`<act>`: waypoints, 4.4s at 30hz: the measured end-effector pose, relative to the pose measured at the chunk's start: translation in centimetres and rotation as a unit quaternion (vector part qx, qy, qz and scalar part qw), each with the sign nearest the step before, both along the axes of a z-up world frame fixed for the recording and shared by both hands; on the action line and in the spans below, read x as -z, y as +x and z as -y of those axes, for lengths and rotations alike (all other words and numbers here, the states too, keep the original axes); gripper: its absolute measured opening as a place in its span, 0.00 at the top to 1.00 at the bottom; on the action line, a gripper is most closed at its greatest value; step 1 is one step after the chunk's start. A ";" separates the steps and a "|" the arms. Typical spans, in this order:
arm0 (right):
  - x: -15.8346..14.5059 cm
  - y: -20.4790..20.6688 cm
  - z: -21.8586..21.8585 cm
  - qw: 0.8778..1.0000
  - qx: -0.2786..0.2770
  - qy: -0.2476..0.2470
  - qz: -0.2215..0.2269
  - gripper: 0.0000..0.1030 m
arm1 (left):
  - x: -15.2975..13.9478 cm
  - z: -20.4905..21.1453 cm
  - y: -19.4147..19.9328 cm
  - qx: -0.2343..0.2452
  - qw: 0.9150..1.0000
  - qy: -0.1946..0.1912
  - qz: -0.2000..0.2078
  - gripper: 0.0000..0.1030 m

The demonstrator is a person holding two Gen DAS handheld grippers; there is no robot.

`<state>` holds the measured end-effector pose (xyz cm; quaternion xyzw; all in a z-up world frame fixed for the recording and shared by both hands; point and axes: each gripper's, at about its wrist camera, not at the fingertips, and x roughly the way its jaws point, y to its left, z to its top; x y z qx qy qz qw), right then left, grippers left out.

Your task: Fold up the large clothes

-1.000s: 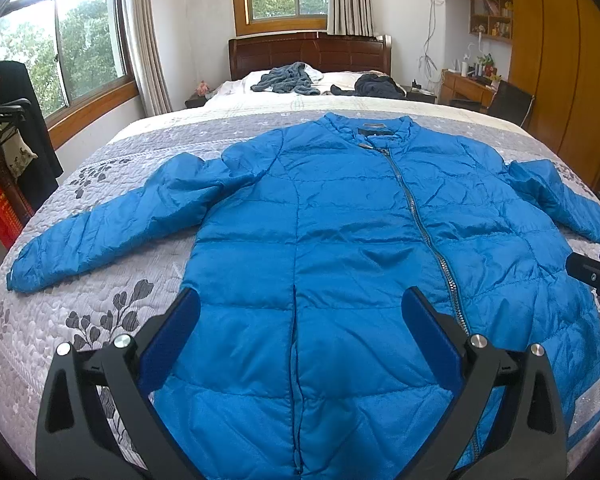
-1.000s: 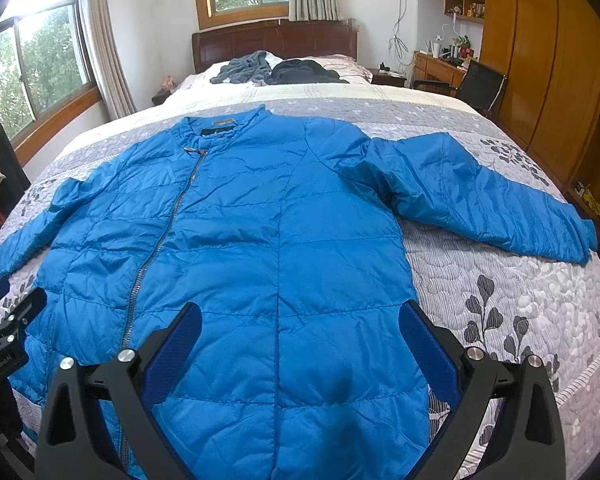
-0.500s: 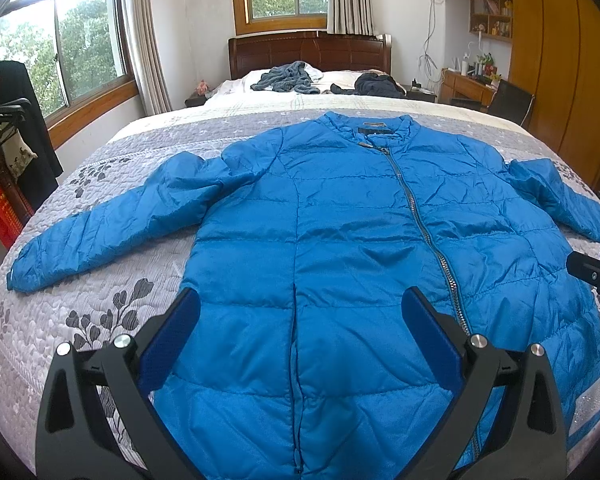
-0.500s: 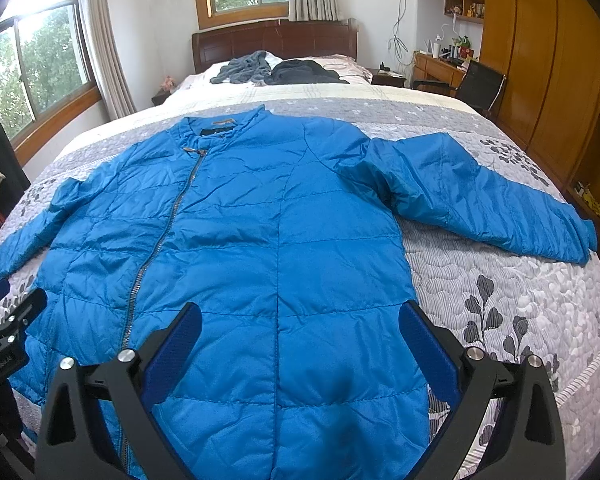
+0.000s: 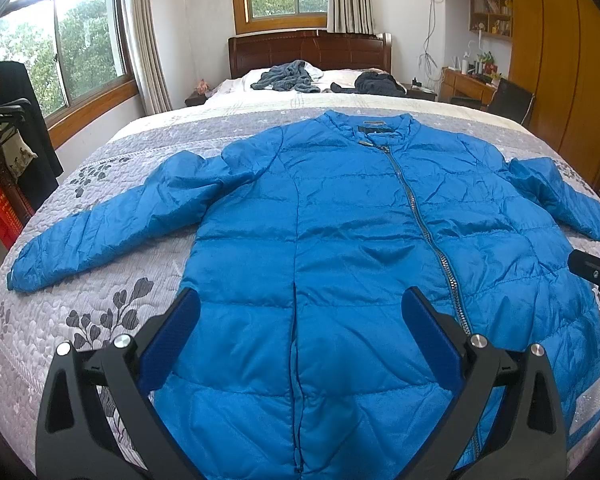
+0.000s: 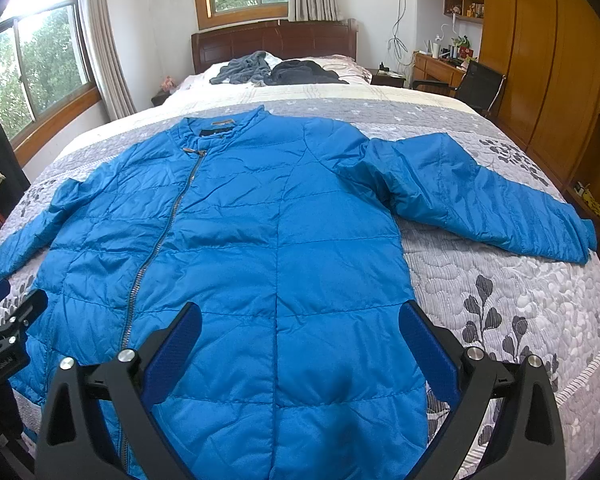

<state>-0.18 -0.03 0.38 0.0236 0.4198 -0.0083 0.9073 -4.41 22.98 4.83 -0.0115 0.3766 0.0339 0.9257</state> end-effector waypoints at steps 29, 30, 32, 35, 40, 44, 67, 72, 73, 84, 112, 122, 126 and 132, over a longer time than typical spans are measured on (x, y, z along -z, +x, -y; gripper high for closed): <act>3.6 6.5 38.9 0.942 0.285 0.130 -0.119 0.04 | -1.9 10.9 12.1 0.116 0.986 -0.109 -0.050 0.03; 4.2 6.4 40.1 0.938 0.294 0.137 -0.122 0.04 | -1.8 11.4 12.5 0.118 0.986 -0.107 -0.051 0.03; 5.3 6.7 42.1 0.933 0.302 0.146 -0.127 0.04 | -1.4 12.7 13.3 0.123 0.985 -0.104 -0.055 0.03; 6.5 6.5 44.3 0.926 0.308 0.177 -0.126 0.04 | -0.6 13.9 14.1 0.125 0.985 -0.100 -0.059 0.04; 6.4 7.1 45.5 0.927 0.312 0.176 -0.111 0.06 | 0.8 14.3 14.7 0.128 0.983 -0.100 -0.084 0.04; 6.0 7.8 45.3 0.931 0.318 0.145 -0.109 0.32 | 1.2 13.8 14.4 0.133 0.981 -0.105 -0.097 0.04; -6.7 9.3 30.0 0.983 0.165 0.067 0.035 0.77 | 1.1 2.7 12.1 0.061 0.989 -0.111 -0.081 0.04; -8.7 11.4 22.2 0.991 0.072 0.096 0.053 0.78 | 0.9 1.0 11.7 0.050 0.991 -0.108 -0.068 0.04; -9.2 12.0 20.0 0.992 0.048 0.100 0.057 0.78 | 0.8 0.7 11.5 0.050 0.991 -0.109 -0.066 0.04; -7.4 15.6 2.7 0.984 -0.134 0.117 0.019 0.94 | 0.6 -3.8 11.3 0.019 0.993 -0.106 -0.055 0.04; -2.5 14.6 20.1 0.991 0.103 0.082 0.033 0.60 | 4.0 18.4 25.1 0.162 0.952 -0.178 -0.186 0.39; -2.4 14.3 20.1 0.989 0.091 0.108 0.034 0.60 | -0.1 15.3 22.8 0.174 0.949 -0.234 -0.123 0.83; -2.4 14.2 20.5 0.986 0.080 0.145 0.036 0.59 | -2.7 10.6 20.8 0.160 0.956 -0.237 -0.071 0.83; -1.5 15.0 18.4 0.976 0.003 0.216 0.028 0.44 | -3.8 2.1 19.0 0.107 0.966 -0.232 -0.039 0.83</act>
